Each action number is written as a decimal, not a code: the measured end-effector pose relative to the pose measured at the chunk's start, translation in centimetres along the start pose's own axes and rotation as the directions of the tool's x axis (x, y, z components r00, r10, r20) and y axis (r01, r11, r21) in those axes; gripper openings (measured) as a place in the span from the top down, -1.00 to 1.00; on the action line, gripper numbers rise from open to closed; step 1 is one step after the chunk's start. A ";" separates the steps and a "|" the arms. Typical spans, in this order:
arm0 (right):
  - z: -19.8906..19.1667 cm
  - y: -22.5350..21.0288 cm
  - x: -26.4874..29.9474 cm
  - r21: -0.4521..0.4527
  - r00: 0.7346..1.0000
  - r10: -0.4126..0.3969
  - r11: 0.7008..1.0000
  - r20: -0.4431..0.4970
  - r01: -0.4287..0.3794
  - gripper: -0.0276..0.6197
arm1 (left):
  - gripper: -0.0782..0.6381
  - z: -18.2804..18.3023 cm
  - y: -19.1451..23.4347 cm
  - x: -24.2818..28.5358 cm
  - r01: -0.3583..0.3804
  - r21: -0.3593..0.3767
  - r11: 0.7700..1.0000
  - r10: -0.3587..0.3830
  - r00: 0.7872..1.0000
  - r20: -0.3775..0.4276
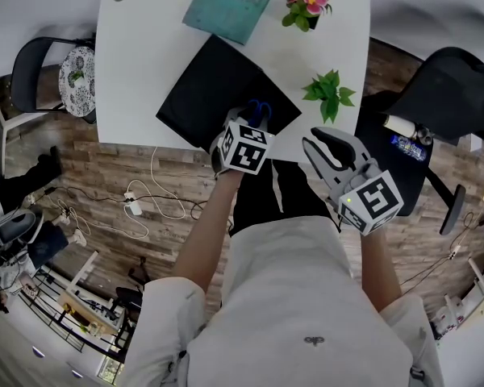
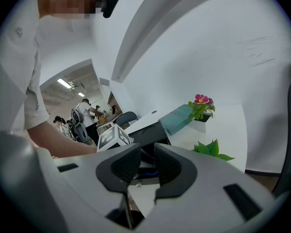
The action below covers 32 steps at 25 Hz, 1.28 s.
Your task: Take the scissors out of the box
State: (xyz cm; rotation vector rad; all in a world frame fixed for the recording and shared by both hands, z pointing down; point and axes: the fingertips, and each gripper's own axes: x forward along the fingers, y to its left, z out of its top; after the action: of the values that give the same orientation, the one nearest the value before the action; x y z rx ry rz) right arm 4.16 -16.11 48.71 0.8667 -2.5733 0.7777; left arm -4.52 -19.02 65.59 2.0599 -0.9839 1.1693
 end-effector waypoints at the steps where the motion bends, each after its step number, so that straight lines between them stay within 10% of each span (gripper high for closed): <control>1: 0.0 0.0 0.0 0.000 1.000 0.000 1.000 0.000 0.000 0.64 | 0.50 0.0 0.0 0.0 -0.002 0.004 1.000 0.002 1.000 -0.001; 32: 1.7 2.2 -1.8 -0.055 0.997 0.040 0.998 0.059 -0.036 0.66 | 0.53 -0.3 -1.6 -3.8 -0.039 0.055 0.998 0.038 0.999 0.019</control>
State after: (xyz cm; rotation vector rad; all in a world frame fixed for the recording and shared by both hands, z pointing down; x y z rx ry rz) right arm 3.94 -14.78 45.69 0.8397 -2.6579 0.6998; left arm -4.62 -16.71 62.20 2.1069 -1.0146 1.2127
